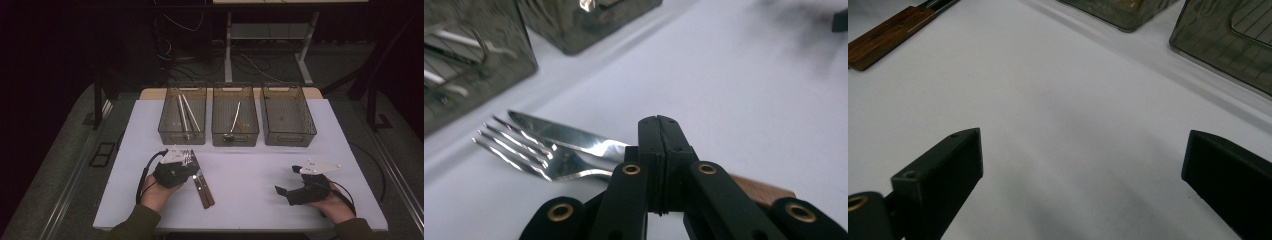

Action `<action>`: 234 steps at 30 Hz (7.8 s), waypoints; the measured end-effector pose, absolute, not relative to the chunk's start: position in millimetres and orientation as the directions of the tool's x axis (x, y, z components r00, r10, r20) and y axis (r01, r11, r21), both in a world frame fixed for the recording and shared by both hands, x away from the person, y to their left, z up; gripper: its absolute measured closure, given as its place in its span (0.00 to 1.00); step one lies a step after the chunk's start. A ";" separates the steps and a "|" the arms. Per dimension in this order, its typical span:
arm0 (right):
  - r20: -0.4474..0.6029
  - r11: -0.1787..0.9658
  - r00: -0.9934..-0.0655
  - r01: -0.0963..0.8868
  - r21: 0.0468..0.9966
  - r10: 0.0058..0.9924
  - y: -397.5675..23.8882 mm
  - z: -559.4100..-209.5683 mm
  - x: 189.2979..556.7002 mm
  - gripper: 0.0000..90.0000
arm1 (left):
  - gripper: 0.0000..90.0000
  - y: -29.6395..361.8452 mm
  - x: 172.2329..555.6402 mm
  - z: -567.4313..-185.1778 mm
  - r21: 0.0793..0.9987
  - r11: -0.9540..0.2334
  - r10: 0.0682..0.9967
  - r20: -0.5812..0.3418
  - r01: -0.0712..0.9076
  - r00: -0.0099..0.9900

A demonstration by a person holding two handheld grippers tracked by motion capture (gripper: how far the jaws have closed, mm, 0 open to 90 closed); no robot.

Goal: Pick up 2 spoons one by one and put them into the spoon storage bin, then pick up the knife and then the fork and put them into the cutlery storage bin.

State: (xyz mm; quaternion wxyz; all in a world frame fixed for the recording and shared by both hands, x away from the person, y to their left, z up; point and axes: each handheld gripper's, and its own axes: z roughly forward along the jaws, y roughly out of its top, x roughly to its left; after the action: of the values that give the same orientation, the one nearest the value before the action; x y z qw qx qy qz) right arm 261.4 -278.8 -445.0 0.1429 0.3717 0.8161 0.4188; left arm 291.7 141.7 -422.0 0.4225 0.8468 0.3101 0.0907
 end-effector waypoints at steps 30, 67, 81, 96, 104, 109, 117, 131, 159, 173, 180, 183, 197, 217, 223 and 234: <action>0.072 0.383 -0.685 0.488 0.784 0.725 -278.2 -445.4 262.2 0.04 | 0.99 91.0 267.8 -446.5 0.675 -0.603 0.464 -0.138 0.426 0.875; 0.070 0.380 -0.680 0.489 0.785 0.730 -279.5 -445.7 262.1 0.04 | 0.99 144.2 269.5 -439.1 0.627 -0.619 0.564 -0.064 0.473 0.823; 0.070 0.381 -0.677 0.493 0.782 0.733 -279.3 -446.4 262.9 0.04 | 0.79 133.1 299.2 -432.3 0.698 -0.577 0.538 -0.066 0.424 0.840; 0.071 0.381 -0.678 0.493 0.782 0.732 -279.5 -446.3 262.9 0.04 | 0.82 114.3 306.1 -444.5 0.670 -0.615 0.516 -0.058 0.416 0.855; 0.070 0.383 -0.680 0.491 0.783 0.729 -279.0 -446.6 263.0 0.04 | 0.83 113.4 305.3 -445.2 0.667 -0.618 0.518 -0.053 0.417 0.854; 0.069 0.386 -0.683 0.490 0.781 0.727 -278.0 -446.8 263.1 0.04 | 0.85 113.5 305.1 -445.8 0.669 -0.606 0.529 -0.066 0.431 0.846; 0.070 0.387 -0.687 0.488 0.783 0.723 -277.7 -446.4 263.3 0.04 | 0.86 111.2 300.5 -445.3 0.669 -0.625 0.528 -0.016 0.402 0.849; 0.143 0.317 -0.685 0.500 0.806 0.715 -278.6 -438.4 264.3 0.04 | 0.86 108.0 295.0 -425.3 0.744 -0.540 0.535 -0.058 0.394 0.843; 0.361 0.152 -0.712 0.546 0.824 0.603 -214.0 -399.2 312.7 0.36 | 0.85 57.4 296.9 -385.6 0.856 -0.431 0.512 -0.029 0.286 0.859; 0.493 0.076 -0.704 0.608 0.790 0.511 -211.1 -407.4 310.7 0.71 | 0.85 34.1 284.2 -393.6 0.853 -0.462 0.461 -0.005 0.245 0.887; 0.498 0.082 -0.732 0.596 0.799 0.464 -209.5 -405.9 309.5 0.86 | 0.86 32.5 284.6 -395.7 0.855 -0.456 0.448 -0.017 0.245 0.894; 0.502 0.085 -0.742 0.592 0.801 0.445 -210.6 -403.6 309.5 0.89 | 0.86 31.9 284.0 -395.3 0.862 -0.445 0.445 -0.021 0.241 0.896; 0.468 0.101 -0.774 0.556 0.825 0.427 -213.4 -393.2 305.0 0.99 | 0.72 36.4 285.9 -403.0 0.863 -0.440 0.401 -0.060 0.249 0.914; 0.345 0.129 -0.731 0.506 0.853 0.589 -261.3 -375.8 309.0 0.99 | 0.33 138.3 278.4 -422.9 0.852 -0.400 0.499 -0.107 0.338 0.860; 0.290 0.165 -0.705 0.501 0.850 0.647 -275.6 -364.2 316.4 0.99 | 0.18 155.2 272.3 -435.1 0.852 -0.386 0.519 -0.116 0.353 0.847; 0.252 0.141 -0.641 0.496 0.857 0.724 -312.4 -330.2 333.0 0.99 | 0.00 158.5 270.6 -438.9 0.862 -0.371 0.538 -0.104 0.345 0.836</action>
State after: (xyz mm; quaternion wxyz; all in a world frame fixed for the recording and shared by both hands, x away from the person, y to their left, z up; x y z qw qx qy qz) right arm 333.0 -312.4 -330.2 0.1115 0.4085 0.7469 0.5127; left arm 270.6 158.5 -438.9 0.4924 0.8220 0.2688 0.0979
